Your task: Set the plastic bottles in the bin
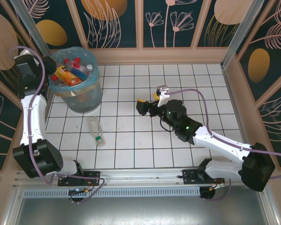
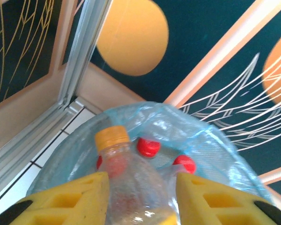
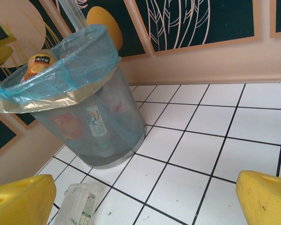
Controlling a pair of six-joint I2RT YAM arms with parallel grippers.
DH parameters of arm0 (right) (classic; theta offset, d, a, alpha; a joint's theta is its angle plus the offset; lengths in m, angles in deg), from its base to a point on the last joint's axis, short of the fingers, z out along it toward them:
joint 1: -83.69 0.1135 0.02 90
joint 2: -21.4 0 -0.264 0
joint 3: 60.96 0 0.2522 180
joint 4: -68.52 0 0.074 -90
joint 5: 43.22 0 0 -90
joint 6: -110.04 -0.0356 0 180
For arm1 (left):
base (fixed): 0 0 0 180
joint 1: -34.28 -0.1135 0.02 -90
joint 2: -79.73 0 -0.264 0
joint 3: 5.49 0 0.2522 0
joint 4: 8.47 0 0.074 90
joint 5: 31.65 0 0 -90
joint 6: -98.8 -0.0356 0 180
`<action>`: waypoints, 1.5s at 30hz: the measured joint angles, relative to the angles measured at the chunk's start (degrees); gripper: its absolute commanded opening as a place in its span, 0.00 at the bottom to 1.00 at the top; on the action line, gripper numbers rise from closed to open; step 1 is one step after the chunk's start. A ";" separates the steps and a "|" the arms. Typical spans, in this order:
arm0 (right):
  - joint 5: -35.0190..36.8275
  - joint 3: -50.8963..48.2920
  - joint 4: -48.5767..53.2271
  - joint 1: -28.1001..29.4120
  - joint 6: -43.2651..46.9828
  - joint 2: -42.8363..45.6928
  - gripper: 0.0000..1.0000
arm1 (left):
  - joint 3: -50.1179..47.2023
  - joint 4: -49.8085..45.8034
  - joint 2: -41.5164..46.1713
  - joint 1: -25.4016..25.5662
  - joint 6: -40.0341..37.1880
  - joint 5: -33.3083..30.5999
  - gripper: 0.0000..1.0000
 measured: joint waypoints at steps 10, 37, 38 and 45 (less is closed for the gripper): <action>-5.55 9.94 1.95 4.17 -3.43 -17.31 0.99 | -4.20 -2.23 2.34 4.00 -2.78 7.43 0.37; -13.62 48.89 25.66 16.20 -6.29 -57.77 0.92 | -8.74 -1.64 6.60 5.25 -6.16 1.20 0.48; -13.27 49.79 26.25 16.46 -6.08 -58.38 0.91 | -8.57 -2.12 7.72 5.25 -6.16 0.74 0.49; -10.40 59.28 33.24 18.05 -4.76 -65.13 0.97 | -7.56 -2.58 18.45 5.25 -6.29 -2.80 0.54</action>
